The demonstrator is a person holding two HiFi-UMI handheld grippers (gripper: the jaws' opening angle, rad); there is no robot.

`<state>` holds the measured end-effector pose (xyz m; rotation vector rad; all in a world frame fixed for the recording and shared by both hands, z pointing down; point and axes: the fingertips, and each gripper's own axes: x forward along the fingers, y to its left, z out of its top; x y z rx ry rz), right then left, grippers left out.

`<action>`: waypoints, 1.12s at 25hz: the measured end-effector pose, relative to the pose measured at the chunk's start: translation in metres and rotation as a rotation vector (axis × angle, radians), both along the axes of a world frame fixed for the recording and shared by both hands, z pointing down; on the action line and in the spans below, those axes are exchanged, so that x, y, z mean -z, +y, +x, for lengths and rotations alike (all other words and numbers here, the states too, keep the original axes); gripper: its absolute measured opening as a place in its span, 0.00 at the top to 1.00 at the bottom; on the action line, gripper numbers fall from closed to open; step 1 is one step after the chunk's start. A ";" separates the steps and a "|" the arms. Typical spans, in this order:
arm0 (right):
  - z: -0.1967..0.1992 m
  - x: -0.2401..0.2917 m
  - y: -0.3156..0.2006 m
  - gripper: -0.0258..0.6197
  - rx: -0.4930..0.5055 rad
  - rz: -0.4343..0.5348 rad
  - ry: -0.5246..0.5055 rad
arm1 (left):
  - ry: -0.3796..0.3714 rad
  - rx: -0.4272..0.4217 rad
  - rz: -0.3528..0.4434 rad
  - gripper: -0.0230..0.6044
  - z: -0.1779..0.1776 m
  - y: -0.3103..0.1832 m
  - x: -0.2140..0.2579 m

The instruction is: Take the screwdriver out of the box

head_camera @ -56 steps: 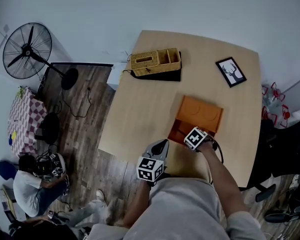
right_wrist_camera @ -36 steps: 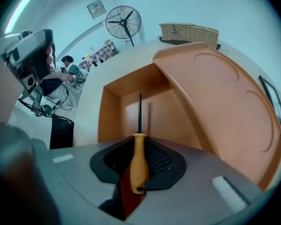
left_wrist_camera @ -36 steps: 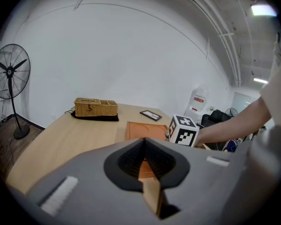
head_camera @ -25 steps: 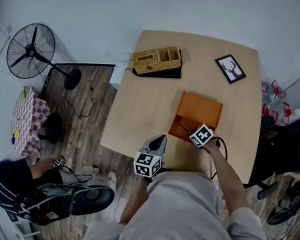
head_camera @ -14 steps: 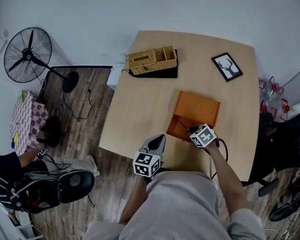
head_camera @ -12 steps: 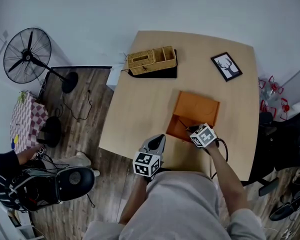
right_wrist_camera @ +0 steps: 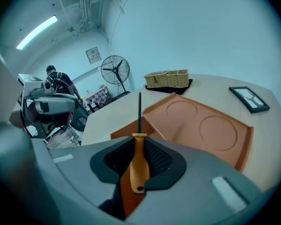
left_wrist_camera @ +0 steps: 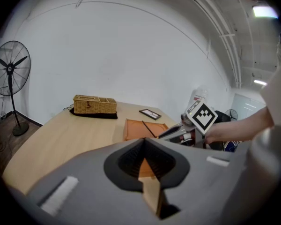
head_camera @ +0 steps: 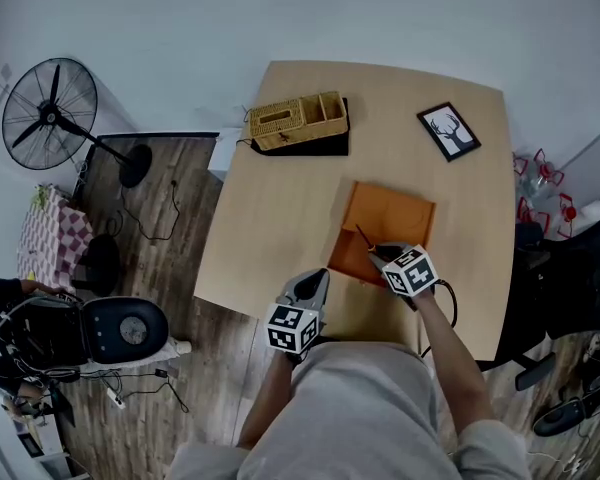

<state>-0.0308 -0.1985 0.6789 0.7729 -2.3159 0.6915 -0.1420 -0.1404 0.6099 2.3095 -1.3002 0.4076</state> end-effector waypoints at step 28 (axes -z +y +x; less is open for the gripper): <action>0.036 0.059 0.025 0.85 -0.331 0.251 -0.238 | 0.025 -0.025 -0.001 0.88 0.015 -0.008 -0.005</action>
